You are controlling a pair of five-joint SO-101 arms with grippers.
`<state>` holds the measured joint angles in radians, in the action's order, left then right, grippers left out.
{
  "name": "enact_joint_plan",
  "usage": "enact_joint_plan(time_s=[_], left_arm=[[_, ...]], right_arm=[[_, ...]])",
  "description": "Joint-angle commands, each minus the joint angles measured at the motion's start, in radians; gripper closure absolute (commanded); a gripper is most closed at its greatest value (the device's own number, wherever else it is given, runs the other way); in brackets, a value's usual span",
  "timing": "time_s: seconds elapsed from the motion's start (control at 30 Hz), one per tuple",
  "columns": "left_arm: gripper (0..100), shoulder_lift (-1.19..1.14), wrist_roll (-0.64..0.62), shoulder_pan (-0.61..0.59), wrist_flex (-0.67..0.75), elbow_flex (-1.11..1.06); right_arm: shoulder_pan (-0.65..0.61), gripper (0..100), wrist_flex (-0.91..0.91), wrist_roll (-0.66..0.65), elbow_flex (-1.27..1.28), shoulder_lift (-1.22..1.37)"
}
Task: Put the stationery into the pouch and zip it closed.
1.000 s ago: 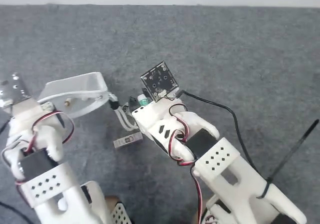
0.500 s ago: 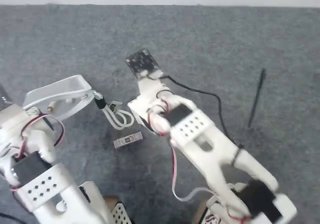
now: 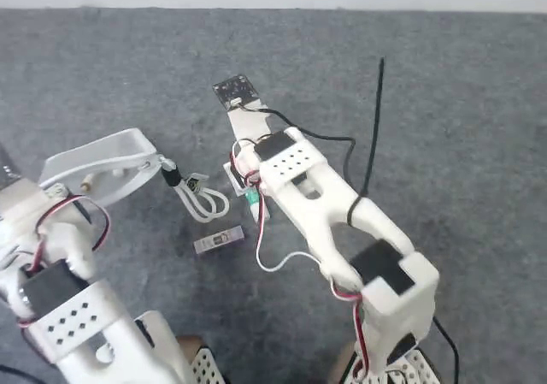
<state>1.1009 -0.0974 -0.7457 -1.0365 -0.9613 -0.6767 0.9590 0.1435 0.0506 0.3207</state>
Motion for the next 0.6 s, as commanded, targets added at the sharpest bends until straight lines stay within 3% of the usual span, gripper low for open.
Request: enact_joint_plan(time_s=[0.0, 0.47, 0.57], left_arm=[[99, 0.005, -0.014, -0.003, 0.020, 0.061], [99, 0.005, -0.011, -0.003, 0.020, 0.059], [99, 0.005, -0.011, -0.003, 0.020, 0.059]], right_arm=[[-0.005, 87.6, 0.007, 0.017, -0.084, 0.018], [0.016, 87.8, 0.024, 0.012, -0.247, 0.251], [0.022, 94.3, 0.070, -0.020, -0.288, 0.272]])
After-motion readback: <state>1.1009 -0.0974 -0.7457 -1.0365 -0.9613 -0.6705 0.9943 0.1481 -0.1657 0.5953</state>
